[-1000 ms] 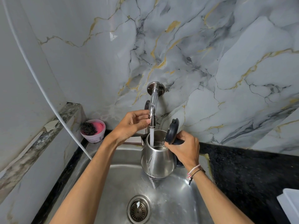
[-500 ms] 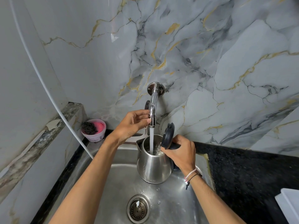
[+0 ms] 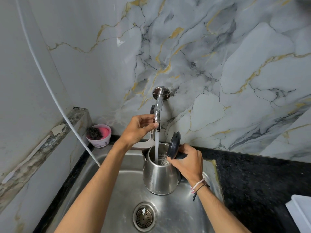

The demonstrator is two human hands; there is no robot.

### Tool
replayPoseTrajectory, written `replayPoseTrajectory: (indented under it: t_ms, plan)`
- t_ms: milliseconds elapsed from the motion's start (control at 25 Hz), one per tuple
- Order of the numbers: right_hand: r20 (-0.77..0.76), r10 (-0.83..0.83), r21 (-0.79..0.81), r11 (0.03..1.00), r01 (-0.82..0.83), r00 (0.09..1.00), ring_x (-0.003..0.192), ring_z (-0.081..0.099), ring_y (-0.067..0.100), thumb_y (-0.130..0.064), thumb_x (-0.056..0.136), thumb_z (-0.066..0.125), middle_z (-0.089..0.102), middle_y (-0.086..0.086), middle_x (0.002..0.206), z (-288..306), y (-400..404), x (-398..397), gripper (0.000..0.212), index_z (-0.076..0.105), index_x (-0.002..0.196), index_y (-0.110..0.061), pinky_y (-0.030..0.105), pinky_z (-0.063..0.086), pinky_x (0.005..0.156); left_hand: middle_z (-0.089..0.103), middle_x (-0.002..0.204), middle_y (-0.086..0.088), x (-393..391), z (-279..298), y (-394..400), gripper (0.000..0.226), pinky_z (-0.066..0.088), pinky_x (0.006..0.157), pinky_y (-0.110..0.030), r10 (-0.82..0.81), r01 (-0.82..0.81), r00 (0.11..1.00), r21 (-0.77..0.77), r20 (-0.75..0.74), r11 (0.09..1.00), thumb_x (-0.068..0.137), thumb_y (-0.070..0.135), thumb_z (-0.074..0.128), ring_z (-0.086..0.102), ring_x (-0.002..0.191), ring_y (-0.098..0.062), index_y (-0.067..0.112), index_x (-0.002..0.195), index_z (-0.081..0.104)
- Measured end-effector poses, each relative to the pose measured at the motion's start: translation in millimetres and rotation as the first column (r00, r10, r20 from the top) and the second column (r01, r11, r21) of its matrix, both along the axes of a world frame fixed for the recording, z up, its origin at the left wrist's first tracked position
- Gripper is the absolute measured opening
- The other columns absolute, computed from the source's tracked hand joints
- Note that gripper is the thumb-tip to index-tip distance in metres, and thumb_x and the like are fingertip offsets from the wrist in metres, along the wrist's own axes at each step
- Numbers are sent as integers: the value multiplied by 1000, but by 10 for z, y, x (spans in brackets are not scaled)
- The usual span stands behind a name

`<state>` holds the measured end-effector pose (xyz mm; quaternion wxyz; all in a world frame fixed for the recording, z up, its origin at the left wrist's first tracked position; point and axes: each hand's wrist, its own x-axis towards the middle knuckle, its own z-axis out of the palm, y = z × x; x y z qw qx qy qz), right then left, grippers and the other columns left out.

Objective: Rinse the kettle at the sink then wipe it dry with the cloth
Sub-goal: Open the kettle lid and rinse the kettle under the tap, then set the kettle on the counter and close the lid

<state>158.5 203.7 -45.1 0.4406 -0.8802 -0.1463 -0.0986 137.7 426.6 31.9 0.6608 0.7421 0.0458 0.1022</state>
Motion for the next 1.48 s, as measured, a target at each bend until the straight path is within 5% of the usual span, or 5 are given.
replayPoseTrajectory:
  t_ms: [200,440,760,1000,1480]
  plan:
    - [20,10,15,1000,-10,1000,66,70,-3,-59,53,80,74,-15,67,0,-53,-31,43,70,71,-21,31,60,62,77,111,-20,-6,69,-80,31,56,101,-35,111,-108,994,133,-14,985,88,9,78,72,107,-30,1,118,72]
    - [38,28,44,999,-29,999,67,72,5,-62,53,78,76,-11,68,68,-242,-92,46,70,71,-21,29,58,61,74,69,2,4,199,-422,12,50,63,-11,397,-378,916,448,56,810,81,20,84,66,59,3,11,84,76]
    - [77,11,59,998,-15,997,67,71,-2,-58,52,83,73,-17,65,217,-1272,-195,39,69,68,-25,30,58,59,25,167,-17,-859,-33,-1527,92,14,126,-36,222,-215,970,788,102,576,96,70,35,23,155,-27,6,161,20]
    - [71,60,42,997,-63,996,67,73,4,-53,56,86,75,-11,67,249,-2694,-216,36,71,67,-23,42,60,64,5,171,-14,-1164,-493,-2907,106,2,130,-37,-2,53,999,958,-54,282,89,81,19,1,160,-22,5,162,7]
    - [-3,204,-16,979,-204,979,79,75,4,-62,64,89,79,-12,85,-70,-4182,-307,51,70,97,-28,41,62,72,-4,169,-10,-1277,-863,-4321,105,1,130,-38,27,130,990,960,-141,249,90,82,18,-3,159,-21,7,162,6]
